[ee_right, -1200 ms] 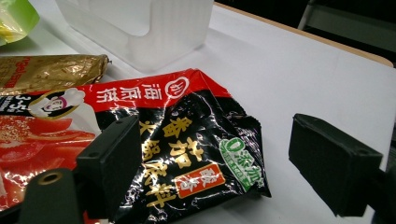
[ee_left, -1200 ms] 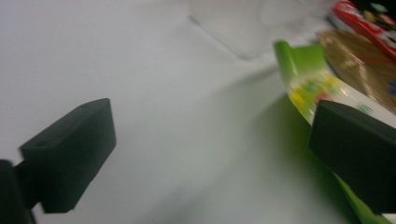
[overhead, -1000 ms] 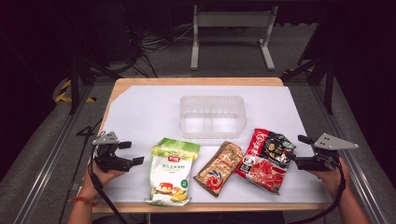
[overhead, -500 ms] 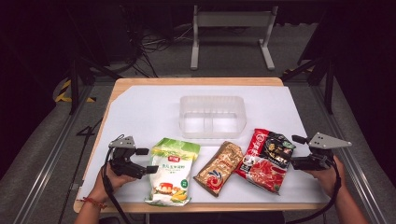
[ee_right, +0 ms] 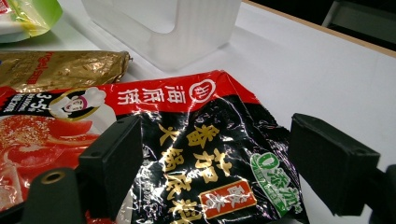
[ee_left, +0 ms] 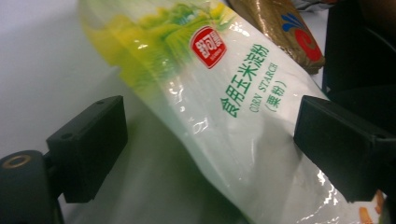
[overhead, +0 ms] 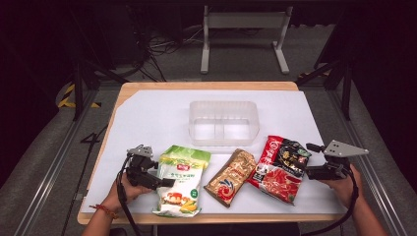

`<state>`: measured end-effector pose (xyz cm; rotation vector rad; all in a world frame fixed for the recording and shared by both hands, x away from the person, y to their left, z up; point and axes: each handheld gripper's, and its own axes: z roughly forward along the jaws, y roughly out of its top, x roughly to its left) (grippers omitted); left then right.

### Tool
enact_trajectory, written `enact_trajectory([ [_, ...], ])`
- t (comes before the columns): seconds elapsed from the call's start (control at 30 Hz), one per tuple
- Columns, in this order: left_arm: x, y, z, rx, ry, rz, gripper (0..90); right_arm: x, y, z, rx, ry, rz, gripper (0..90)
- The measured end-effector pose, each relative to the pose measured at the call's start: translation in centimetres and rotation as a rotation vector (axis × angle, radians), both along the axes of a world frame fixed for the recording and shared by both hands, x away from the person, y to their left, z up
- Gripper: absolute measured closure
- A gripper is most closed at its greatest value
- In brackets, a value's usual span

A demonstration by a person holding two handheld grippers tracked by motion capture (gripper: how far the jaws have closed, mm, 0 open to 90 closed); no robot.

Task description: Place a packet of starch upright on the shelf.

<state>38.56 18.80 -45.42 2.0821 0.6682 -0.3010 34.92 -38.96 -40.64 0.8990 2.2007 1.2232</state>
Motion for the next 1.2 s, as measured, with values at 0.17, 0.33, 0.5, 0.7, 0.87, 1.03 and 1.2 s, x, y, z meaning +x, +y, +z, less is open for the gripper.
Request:
enact_trajectory([
  [0.17,0.0,-1.1,-0.1,-0.002,0.013,-0.045,13.7,0.0,0.1,-0.1,-0.002,0.006,0.004,18.6],
  [0.33,0.2,-1.7,0.0,-0.001,0.035,-0.068,15.8,0.1,0.2,-0.2,-0.003,0.013,0.012,18.5],
  [0.5,0.2,-2.3,0.1,-0.009,0.052,-0.104,22.5,0.2,0.3,-0.2,-0.002,0.018,0.015,18.5],
  [0.7,0.2,-2.3,0.0,-0.022,0.089,-0.105,26.3,0.1,0.3,-0.3,-0.003,0.02,0.016,18.4],
  [0.87,0.2,-2.1,-0.1,-0.046,0.102,-0.105,36.6,0.2,0.4,-0.4,-0.007,0.027,0.022,18.3],
  [1.03,0.1,-1.8,0.1,-0.052,0.084,-0.085,57.4,0.2,0.5,-0.5,-0.013,0.033,0.024,18.3],
  [1.2,-0.1,-1.9,0.3,-0.039,0.056,-0.062,68.2,0.2,0.5,-0.5,-0.017,0.035,0.025,18.1],
])
